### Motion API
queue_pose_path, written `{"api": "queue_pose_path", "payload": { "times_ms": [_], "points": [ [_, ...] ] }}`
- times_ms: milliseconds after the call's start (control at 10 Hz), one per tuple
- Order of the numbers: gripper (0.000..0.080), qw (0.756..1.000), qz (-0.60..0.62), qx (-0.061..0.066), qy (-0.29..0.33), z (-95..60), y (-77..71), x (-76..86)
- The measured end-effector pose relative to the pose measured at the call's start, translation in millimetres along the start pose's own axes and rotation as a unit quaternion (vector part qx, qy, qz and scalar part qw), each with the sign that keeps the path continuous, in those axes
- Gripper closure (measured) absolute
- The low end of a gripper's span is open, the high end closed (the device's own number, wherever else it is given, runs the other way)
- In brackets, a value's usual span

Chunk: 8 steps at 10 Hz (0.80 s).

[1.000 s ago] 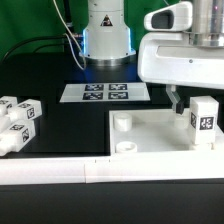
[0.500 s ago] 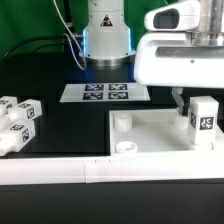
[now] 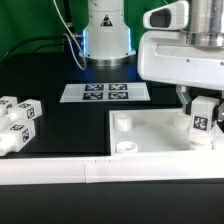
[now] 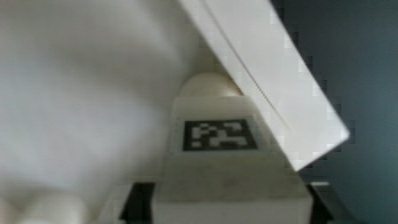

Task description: Assemble one leg

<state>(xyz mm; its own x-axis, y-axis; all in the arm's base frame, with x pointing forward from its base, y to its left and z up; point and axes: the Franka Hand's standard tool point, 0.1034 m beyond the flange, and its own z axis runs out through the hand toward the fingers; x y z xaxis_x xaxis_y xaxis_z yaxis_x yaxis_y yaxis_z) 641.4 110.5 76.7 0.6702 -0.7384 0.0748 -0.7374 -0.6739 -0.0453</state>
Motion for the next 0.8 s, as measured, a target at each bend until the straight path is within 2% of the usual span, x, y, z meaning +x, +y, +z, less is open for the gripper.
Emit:
{"api": "queue_pose_path", "payload": {
  "times_ms": [100, 200, 400, 500, 600, 700, 800],
  "points": [
    [0.0515, 0.997, 0.081, 0.001, -0.01, 0.0, 0.6, -0.5],
    [0.0514, 0.982, 0.189, 0.004, -0.027, -0.7, 0.5, 0.2],
    [0.0514, 0.935, 0.351, 0.018, -0.044, 0.6, -1.8, -2.6],
    [0.0514, 0.919, 0.392, 0.026, -0.038, 0.9, -0.8, -3.9],
    [0.0514, 0.92, 0.389, 0.026, -0.038, 0.7, -0.8, -3.8],
    [0.0446, 0.921, 0.388, 0.025, -0.038, 1.3, -0.8, -4.1],
    [0.0446, 0.934, 0.354, 0.025, -0.035, 1.7, -0.4, -4.0]
  ]
}}
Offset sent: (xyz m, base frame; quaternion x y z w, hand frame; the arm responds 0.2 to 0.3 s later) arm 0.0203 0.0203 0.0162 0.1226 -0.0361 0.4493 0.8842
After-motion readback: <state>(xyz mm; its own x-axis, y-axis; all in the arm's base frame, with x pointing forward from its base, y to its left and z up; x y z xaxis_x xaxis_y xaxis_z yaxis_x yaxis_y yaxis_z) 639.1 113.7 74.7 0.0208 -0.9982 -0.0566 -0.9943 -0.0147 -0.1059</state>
